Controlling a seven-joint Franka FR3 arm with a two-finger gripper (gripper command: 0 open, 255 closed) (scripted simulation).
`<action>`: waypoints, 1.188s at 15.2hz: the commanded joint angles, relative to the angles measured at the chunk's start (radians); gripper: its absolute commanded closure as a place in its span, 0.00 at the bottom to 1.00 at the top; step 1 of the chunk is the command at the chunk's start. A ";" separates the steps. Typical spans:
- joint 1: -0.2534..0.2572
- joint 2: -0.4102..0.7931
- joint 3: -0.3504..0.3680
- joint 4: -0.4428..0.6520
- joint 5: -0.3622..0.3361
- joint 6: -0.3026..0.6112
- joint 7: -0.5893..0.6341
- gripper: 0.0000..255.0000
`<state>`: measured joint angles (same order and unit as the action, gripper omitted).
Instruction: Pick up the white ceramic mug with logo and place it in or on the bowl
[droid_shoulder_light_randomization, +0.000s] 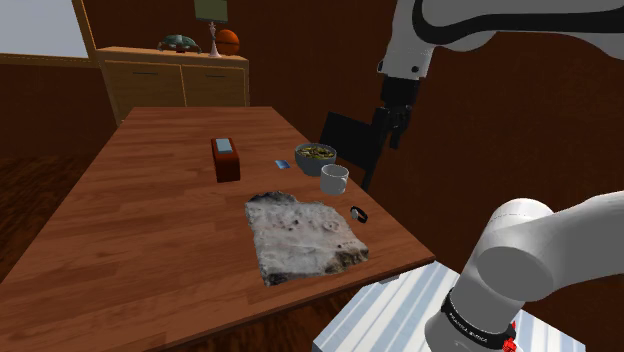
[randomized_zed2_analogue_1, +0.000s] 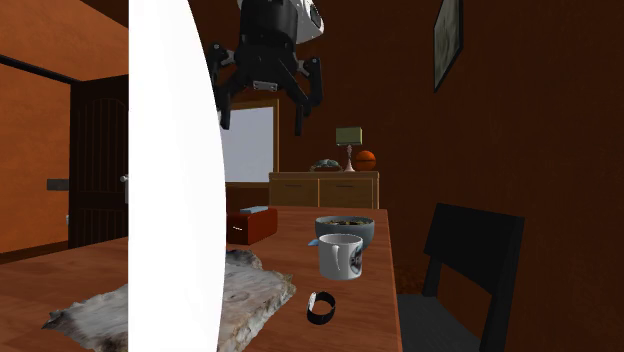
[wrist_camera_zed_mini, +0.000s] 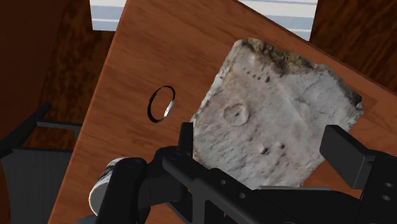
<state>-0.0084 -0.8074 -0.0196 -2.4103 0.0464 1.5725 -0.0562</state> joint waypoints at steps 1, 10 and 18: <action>0.000 0.000 0.000 0.000 0.000 0.000 0.000 0.00; -0.040 0.256 -0.103 0.015 -0.055 0.247 -0.103 0.00; -0.061 0.531 -0.188 0.117 -0.050 0.425 -0.199 0.00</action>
<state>-0.0674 -0.3145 -0.1976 -2.3071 -0.0072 1.9722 -0.2423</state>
